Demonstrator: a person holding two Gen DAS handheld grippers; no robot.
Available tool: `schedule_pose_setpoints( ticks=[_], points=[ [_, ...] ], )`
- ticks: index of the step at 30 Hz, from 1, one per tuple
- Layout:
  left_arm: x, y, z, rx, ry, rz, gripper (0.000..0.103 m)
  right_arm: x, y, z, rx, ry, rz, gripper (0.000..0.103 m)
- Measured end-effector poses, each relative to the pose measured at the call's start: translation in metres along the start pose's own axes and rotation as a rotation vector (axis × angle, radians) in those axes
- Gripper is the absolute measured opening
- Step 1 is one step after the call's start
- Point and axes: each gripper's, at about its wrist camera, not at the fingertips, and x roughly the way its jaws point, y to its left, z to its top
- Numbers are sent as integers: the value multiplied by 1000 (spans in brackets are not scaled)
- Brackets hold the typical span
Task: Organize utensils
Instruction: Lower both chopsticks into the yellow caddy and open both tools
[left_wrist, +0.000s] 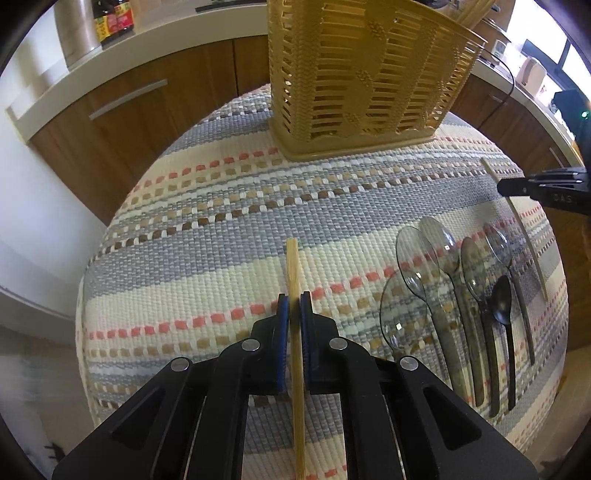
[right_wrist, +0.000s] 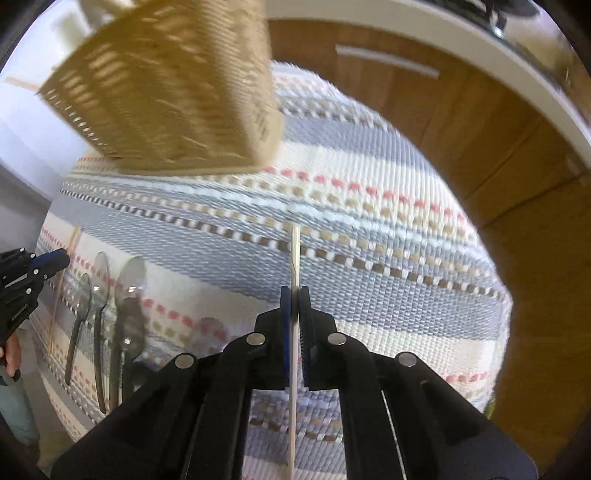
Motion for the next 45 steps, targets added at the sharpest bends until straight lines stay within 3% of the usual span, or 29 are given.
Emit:
schedule_pose_setpoints(
  ticks=[2,6,7,12,14,15,16,17,20,24,26,27,33,38,45],
  points=[
    [4,4,4,-4,23,-29,5,6,-9,1,26,28,37,5],
    [8,10,11,1,57,-85,17,1,-18,1,35,39,78,28],
    [9,9,11,13,71,-91,19,1,-21,1,33,42,80,28],
    [13,2,19,69,117,-57,19,1,-13,-13,-8,67,56,28],
    [15,-5,21,101,127,-22,19,0,-1,-20,-32,71,27,20],
    [16,-11,20,113,126,0,17,-1,3,-22,-47,68,3,9],
    [16,-16,20,132,121,33,14,-11,14,-30,-63,69,-21,5],
    [17,-20,19,145,113,60,4,-13,19,-33,-77,69,-23,5],
    [14,-21,19,96,70,33,4,-19,31,-37,-98,48,-14,4],
    [-17,-15,15,69,-54,-16,4,-46,38,-43,-109,-23,23,4],
    [-49,-15,15,61,-174,11,4,-74,41,-45,-127,-95,45,4],
    [-75,-15,15,57,-274,17,4,-81,41,-46,-132,-117,50,4],
    [-167,-13,28,5,-618,-79,4,-140,36,-33,-112,-308,104,4],
    [-200,-22,61,-15,-811,-150,4,-190,35,-13,-82,-485,151,4],
    [-211,-38,101,-48,-955,-170,4,-235,36,32,-68,-731,146,4]
  ],
)
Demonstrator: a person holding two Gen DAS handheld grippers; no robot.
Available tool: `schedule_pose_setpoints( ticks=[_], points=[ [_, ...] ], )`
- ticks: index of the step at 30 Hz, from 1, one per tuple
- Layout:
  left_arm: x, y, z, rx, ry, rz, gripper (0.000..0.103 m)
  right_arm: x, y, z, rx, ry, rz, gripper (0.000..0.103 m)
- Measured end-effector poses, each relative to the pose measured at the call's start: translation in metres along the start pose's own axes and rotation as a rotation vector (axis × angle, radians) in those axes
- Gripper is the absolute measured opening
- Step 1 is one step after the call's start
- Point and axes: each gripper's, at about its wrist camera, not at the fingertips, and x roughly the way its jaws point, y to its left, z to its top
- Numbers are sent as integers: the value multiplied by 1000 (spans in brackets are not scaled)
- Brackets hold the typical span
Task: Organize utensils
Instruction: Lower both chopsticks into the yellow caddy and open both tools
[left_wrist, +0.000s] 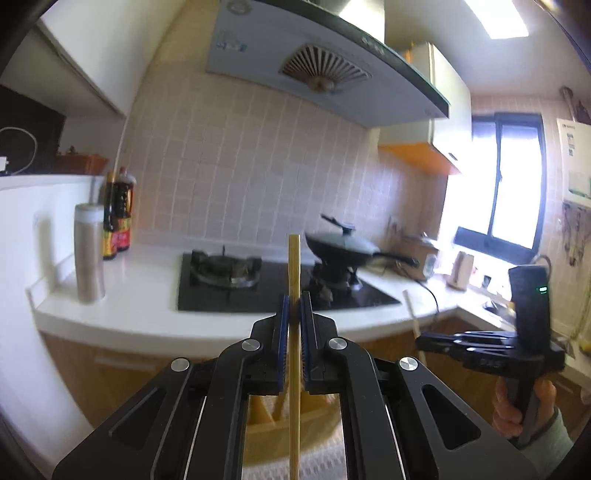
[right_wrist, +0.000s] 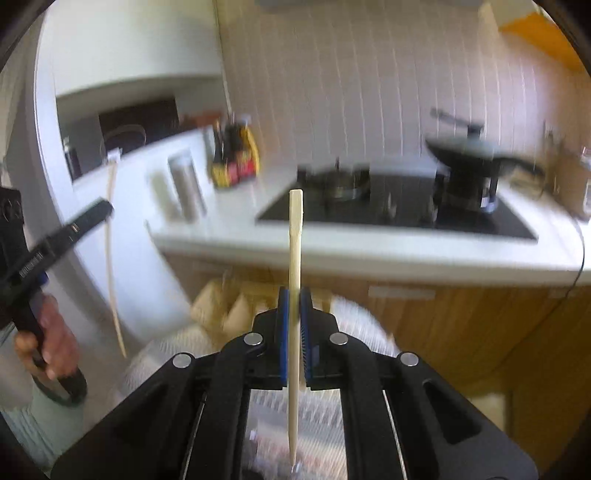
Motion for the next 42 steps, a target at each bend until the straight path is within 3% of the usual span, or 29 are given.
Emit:
schedule_pose_setpoints(
  ticks=[6,12,24,35,42],
  points=[
    [30,15,4,0,-85,8,4,9,-15,36,38,-214,56,4],
    [55,29,-10,-15,-136,49,4,40,-25,48,71,-308,43,4],
    [71,53,-39,-89,-192,139,4,98,-10,9,-1,-325,-36,4],
    [78,41,-57,-11,-185,160,5,105,-19,-16,-1,-311,-29,5],
    [67,43,-64,-11,-155,142,28,99,-24,-31,13,-252,3,9]
  ],
)
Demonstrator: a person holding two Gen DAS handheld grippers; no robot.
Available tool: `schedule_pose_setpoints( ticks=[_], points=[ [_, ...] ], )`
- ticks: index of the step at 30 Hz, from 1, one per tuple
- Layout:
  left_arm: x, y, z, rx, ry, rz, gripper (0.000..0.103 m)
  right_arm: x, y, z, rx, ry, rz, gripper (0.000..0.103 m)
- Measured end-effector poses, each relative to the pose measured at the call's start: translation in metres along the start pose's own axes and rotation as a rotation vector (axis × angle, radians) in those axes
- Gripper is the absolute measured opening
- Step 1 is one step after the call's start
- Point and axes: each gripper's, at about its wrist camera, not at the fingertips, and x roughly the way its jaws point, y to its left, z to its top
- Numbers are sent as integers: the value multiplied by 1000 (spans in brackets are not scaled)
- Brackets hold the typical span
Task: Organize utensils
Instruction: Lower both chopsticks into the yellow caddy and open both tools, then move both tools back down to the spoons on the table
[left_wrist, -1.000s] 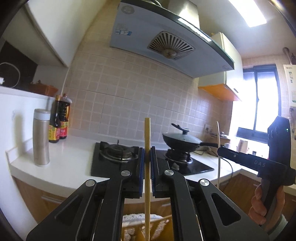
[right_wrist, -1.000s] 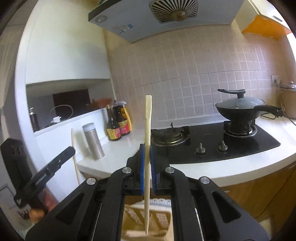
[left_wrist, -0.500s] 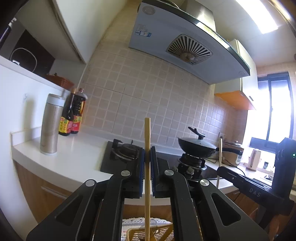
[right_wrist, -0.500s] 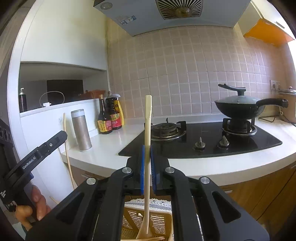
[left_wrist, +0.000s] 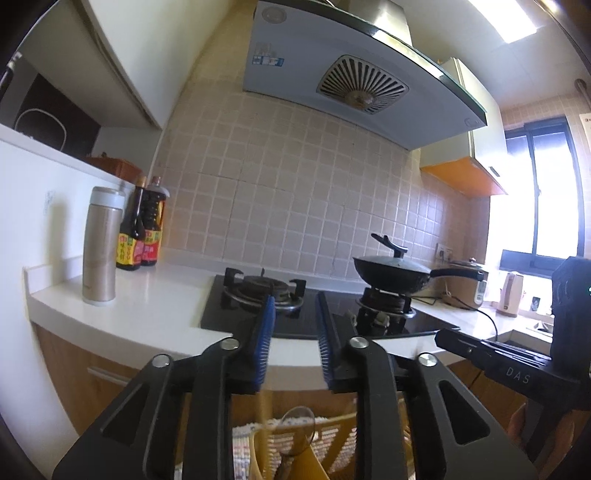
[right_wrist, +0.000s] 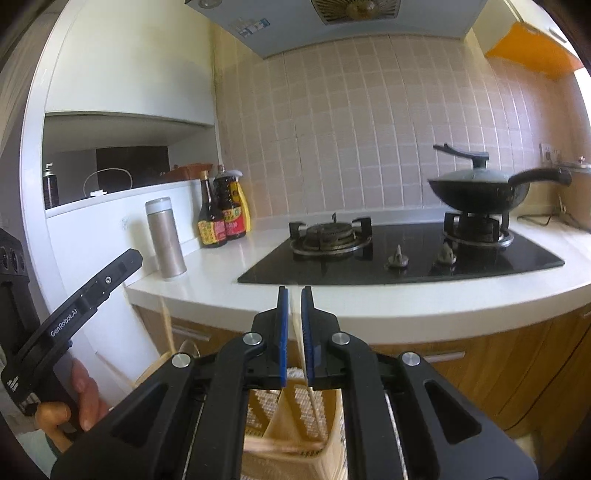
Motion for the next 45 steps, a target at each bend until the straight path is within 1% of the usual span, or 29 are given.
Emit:
schedule_pose_setpoints(
  ticks=[1,3,5,6,8,11,14,18,20,23,25,26,29,30,33,34,37,39,41,43,44,45],
  points=[
    [-3,1,1,-2,4,-7,30,-2,-1,-1,4,9,6,9],
    [-10,1,5,-3,10,-19,38,-10,-2,-2,18,28,21,11],
    [-19,1,10,2,14,-33,42,-19,-2,-1,32,37,33,20],
    [-26,1,14,7,16,-41,45,-25,-1,0,38,37,34,32],
    [-39,-1,20,16,17,-54,49,-40,1,2,43,24,28,50],
    [-66,-7,32,45,7,-68,50,-61,10,7,30,25,13,50],
    [-88,-13,42,68,2,-78,54,-81,19,12,32,36,-17,50],
    [-118,-22,51,100,30,-108,62,-97,27,13,36,123,-64,50],
    [-126,-24,51,112,63,-115,62,-103,32,6,30,198,-90,50],
    [-134,-26,43,135,153,-126,63,-102,39,-11,22,346,-106,50],
    [-136,-24,30,135,244,-140,63,-99,41,-29,24,458,-137,50],
    [-137,-22,25,130,275,-144,63,-98,42,-36,22,503,-146,50],
    [-132,-12,-2,107,424,-145,63,-93,45,-64,6,626,-154,50],
    [-127,-7,-14,95,496,-147,63,-91,45,-74,4,668,-156,50],
    [-115,9,-44,54,651,-129,63,-83,41,-101,24,778,-152,50],
    [-110,16,-58,34,723,-126,63,-82,39,-108,35,804,-150,50],
    [-102,29,-86,4,842,-135,63,-73,31,-130,73,890,-144,50],
    [-95,34,-106,3,943,-148,63,-67,26,-144,101,937,-145,49],
    [-91,35,-124,17,1024,-176,63,-62,24,-152,123,972,-134,43],
    [-88,31,-137,46,1077,-178,63,-58,22,-160,140,1004,-136,38],
    [-86,28,-146,74,1110,-184,63,-56,21,-164,147,1016,-136,38],
    [-86,26,-150,91,1126,-191,63,-55,20,-165,152,1023,-135,38]
  ],
)
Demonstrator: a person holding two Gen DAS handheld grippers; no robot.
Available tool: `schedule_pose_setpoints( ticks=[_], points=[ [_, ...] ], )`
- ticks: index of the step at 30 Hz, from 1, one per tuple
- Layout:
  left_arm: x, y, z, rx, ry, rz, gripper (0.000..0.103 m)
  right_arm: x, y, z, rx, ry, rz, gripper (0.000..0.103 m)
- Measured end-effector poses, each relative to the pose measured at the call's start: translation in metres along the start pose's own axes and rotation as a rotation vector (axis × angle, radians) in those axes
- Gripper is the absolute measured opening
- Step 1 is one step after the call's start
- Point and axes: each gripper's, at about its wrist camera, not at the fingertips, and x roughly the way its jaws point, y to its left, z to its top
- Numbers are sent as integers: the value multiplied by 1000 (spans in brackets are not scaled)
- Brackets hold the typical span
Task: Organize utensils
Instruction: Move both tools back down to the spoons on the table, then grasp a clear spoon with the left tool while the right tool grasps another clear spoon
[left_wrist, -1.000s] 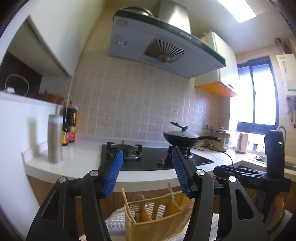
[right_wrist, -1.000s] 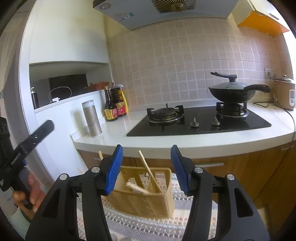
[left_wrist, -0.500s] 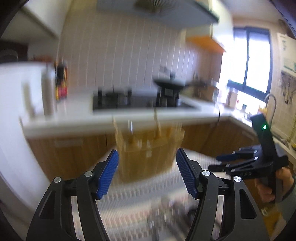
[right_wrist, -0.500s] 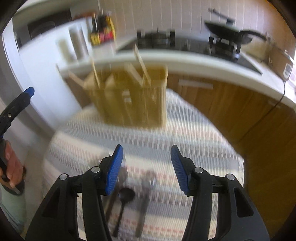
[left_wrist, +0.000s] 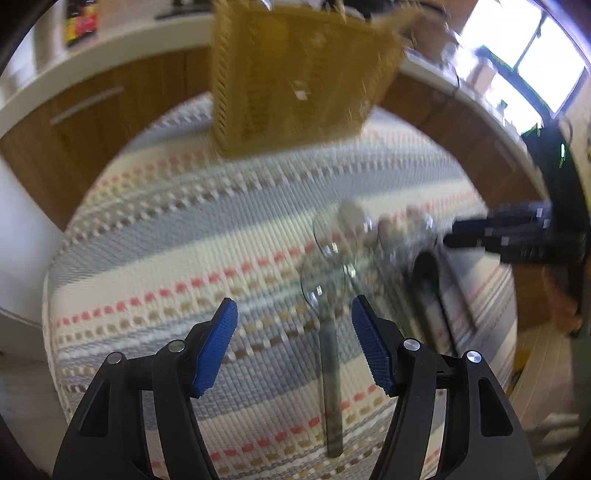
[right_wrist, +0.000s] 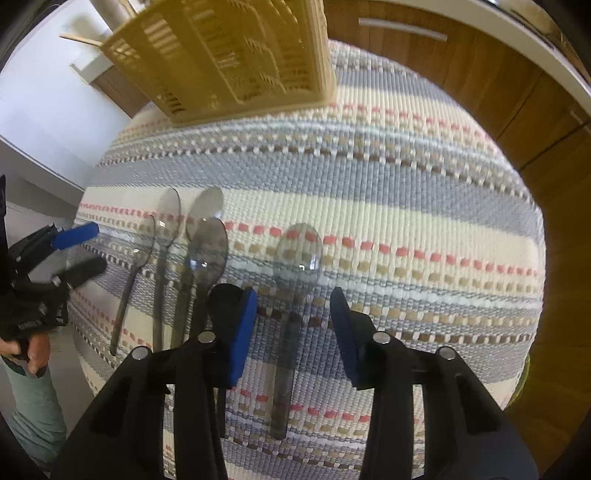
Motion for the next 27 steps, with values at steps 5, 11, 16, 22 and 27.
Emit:
schedule_pose_setpoints(
  ticks=[5,11,16,22,27],
  points=[
    [20,-21,-4,89,82,58,56,10,1,0,17,45,4,38],
    [34,-33,-5,142,123,134,48,27,14,7,-2,76,-28,33],
    [41,-43,2,151,139,190,35,42,36,9,-41,98,-80,25],
    [42,-47,9,138,132,203,26,51,55,5,-92,97,-152,12],
    [35,-36,6,107,114,222,10,53,56,3,-89,89,-145,10]
  ],
)
